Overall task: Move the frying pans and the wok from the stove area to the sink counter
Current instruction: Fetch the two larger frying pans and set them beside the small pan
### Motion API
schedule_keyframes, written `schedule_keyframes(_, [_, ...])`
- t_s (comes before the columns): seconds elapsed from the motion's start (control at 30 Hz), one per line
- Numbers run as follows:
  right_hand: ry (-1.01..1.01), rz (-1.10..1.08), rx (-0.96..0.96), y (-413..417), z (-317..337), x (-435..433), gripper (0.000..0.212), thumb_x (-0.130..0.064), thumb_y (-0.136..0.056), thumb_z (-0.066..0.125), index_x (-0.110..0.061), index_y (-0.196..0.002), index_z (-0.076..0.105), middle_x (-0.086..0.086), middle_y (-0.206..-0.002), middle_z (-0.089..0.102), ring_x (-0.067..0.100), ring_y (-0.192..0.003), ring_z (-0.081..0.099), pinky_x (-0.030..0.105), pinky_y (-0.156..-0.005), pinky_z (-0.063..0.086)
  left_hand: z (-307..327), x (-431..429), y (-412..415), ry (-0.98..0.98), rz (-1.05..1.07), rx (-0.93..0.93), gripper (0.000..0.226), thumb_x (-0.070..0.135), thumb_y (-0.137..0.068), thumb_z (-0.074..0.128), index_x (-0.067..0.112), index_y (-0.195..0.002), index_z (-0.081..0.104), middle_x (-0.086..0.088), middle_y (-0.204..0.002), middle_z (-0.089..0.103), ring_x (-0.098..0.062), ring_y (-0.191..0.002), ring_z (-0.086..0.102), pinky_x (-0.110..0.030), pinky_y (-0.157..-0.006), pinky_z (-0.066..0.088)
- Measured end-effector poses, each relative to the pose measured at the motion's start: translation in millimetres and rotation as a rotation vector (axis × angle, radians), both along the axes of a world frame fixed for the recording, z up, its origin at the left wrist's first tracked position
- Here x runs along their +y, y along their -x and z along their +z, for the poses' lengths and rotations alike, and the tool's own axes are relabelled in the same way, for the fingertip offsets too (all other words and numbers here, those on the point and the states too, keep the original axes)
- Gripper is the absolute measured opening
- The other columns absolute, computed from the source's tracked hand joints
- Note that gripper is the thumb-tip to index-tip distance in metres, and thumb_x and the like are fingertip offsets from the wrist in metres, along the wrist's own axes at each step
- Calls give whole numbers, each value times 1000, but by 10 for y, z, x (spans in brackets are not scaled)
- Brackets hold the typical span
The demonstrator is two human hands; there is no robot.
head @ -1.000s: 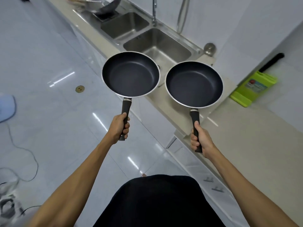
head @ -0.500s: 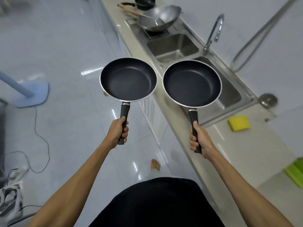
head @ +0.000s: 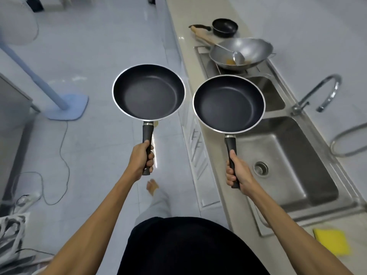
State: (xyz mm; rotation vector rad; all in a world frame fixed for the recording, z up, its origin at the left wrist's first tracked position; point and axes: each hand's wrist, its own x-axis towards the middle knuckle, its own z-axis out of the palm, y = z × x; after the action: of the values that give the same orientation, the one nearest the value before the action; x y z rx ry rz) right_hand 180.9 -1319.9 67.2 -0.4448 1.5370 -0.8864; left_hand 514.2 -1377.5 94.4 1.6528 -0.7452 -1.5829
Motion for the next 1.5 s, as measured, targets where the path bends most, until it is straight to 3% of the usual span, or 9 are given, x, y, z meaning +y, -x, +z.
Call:
schedule_keyframes(0.7, [-8,-16,-57,-1843,75,-3960,51,-67,-91,57,-21,-68,54,0,-54,38,14,-37,30,24,-38,30,74,-3985,-1908,-75,-15,-14,30,38,-102,40,15,-85,50,5,-50,44,-11,-36,35,-22,-37,35])
schedule_keyframes(1.5, [33,-99,-108,-1800,210,-8548,51,-67,-92,56,-19,-76,50,-3,-52,35,11,-35,28,22,-37,27,35,-8634,-1731,-34,-56,44,32,37,-104,38,14,-85,49,4,-50,41,-11,-36,33,-22,-37,32])
